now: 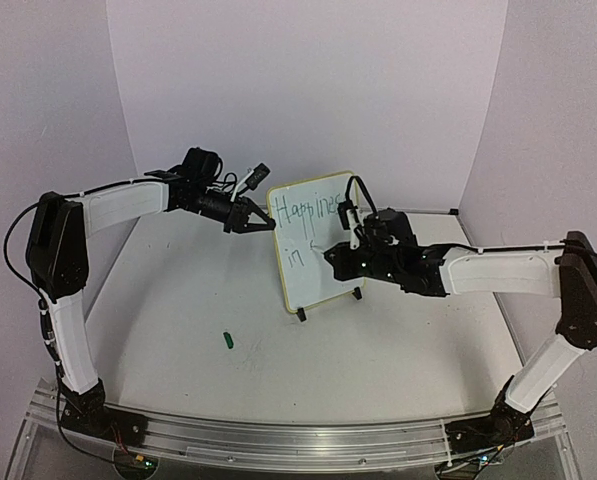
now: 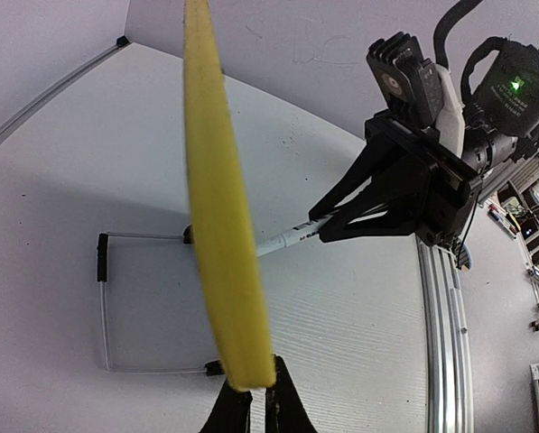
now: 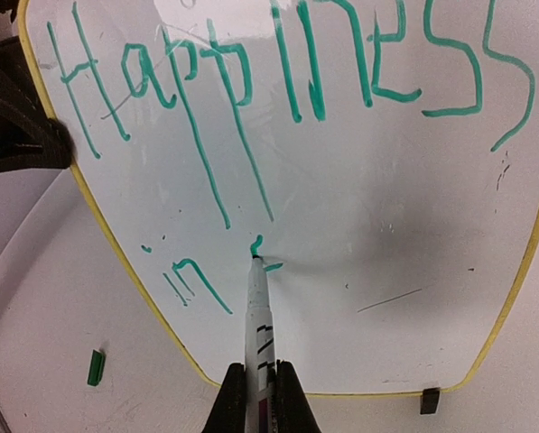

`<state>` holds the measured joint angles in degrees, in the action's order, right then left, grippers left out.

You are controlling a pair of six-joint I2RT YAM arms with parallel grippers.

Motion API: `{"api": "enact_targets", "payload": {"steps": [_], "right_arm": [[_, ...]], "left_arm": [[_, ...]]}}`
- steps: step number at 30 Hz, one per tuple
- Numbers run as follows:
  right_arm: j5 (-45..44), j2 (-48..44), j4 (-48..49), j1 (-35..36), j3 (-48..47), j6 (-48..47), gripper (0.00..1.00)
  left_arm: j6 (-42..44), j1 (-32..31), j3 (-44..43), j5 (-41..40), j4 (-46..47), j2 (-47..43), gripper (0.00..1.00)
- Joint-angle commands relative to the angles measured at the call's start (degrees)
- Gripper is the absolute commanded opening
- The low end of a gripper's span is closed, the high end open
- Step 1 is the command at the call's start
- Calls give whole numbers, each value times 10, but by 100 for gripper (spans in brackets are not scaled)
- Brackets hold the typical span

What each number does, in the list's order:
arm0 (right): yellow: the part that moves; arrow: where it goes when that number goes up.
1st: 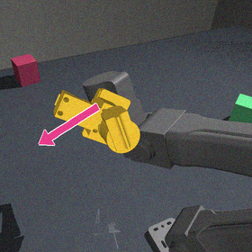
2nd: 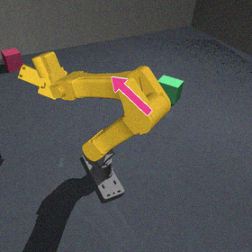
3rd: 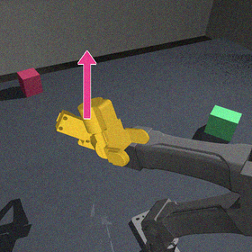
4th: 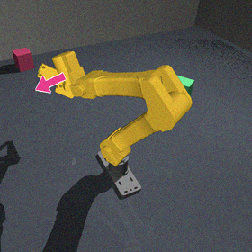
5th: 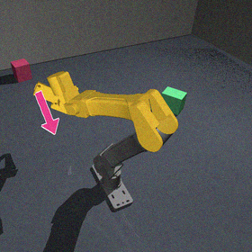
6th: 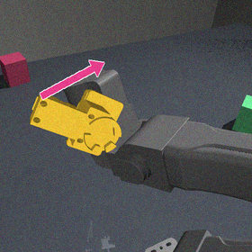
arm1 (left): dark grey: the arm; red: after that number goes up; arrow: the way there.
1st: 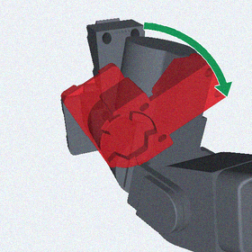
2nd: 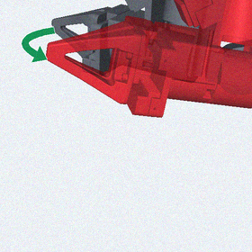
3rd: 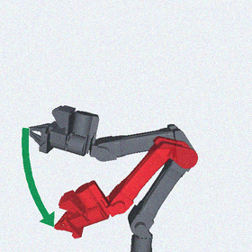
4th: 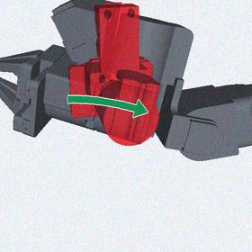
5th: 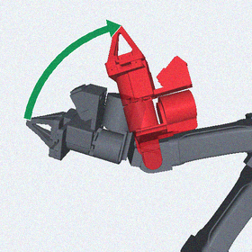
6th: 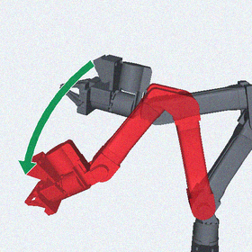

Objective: Write a sentence on the whiteboard
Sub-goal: Write on the whiteboard with the whiteboard marker without the cap.

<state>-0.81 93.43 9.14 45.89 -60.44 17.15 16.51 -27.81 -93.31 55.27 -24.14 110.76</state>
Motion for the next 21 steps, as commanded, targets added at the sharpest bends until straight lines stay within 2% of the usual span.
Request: {"api": "enact_targets", "payload": {"steps": [1,12,21], "right_arm": [[-13,7,9,-2,23,19,0],[-20,4,18,-2,40,29,0],[-35,-39,11,-2,30,13,0]], "left_arm": [[7,-12,0,-9,-69,4,0],[6,-12,1,-9,-69,4,0],[7,-12,1,-9,-69,5,0]]}}
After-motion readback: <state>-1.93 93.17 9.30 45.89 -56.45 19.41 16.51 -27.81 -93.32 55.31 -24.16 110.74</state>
